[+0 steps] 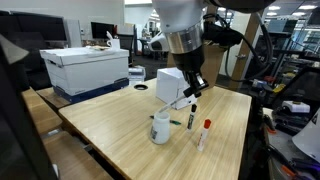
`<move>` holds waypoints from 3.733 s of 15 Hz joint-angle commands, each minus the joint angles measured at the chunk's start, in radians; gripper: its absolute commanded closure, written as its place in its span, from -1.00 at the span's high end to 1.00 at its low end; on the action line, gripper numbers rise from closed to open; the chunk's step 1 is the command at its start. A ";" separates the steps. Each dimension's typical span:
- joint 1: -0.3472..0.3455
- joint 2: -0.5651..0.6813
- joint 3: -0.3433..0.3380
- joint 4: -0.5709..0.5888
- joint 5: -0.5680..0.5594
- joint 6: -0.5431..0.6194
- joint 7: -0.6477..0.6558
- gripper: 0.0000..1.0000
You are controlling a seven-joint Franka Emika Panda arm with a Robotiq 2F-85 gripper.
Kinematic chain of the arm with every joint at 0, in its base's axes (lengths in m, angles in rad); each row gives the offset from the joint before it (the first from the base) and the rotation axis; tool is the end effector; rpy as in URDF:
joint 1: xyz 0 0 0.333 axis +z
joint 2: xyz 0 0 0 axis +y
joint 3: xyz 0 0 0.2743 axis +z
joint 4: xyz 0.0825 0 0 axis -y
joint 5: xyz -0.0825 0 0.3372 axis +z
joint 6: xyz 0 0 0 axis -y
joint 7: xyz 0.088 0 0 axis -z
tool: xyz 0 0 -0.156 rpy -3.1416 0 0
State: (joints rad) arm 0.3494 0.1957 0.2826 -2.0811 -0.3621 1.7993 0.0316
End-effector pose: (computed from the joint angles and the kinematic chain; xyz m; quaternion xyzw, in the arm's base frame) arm 0.3952 0.2334 0.2586 0.8930 0.3646 -0.1709 0.2011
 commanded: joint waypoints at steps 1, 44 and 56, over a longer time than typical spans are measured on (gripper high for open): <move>-0.001 0.032 0.004 0.020 0.012 -0.049 -0.023 -0.90; 0.080 0.368 -0.013 0.465 0.044 -0.254 -0.013 -0.37; 0.044 0.335 -0.033 0.473 0.156 -0.165 0.004 0.80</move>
State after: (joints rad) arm 0.4160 0.5774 0.2510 -1.5753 -0.2543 1.5953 0.0329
